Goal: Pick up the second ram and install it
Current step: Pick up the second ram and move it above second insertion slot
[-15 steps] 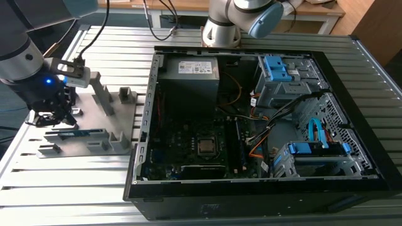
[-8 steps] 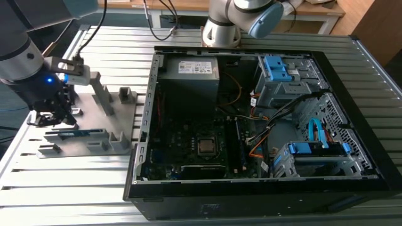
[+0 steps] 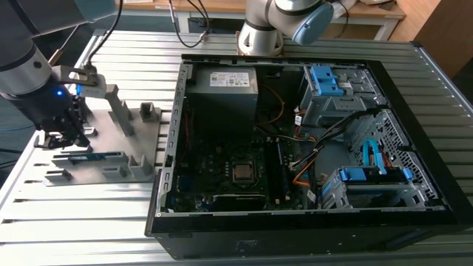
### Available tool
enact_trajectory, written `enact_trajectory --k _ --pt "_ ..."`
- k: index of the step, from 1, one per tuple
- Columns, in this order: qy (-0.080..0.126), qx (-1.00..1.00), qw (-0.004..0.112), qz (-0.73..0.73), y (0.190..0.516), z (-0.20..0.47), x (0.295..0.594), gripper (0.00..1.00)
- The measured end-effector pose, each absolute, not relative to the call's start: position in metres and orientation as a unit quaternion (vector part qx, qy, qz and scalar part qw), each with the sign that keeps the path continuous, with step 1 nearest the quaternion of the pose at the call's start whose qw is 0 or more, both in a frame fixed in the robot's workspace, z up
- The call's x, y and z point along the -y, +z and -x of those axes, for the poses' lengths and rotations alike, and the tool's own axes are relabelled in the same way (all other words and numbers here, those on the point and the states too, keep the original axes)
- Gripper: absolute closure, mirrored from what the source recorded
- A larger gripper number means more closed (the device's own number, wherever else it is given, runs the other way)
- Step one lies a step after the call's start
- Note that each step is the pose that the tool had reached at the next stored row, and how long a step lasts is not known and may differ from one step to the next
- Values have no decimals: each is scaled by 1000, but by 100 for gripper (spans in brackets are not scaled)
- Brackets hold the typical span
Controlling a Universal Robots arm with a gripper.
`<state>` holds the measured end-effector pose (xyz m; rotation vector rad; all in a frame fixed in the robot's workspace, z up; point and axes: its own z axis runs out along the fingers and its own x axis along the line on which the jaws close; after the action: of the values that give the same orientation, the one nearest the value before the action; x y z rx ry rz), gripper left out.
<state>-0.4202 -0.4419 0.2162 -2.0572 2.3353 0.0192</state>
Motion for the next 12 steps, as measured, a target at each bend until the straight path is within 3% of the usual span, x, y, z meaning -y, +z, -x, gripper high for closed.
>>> enact_trajectory --k 12 --pt "7 -706 14 709 216 420 442 90"
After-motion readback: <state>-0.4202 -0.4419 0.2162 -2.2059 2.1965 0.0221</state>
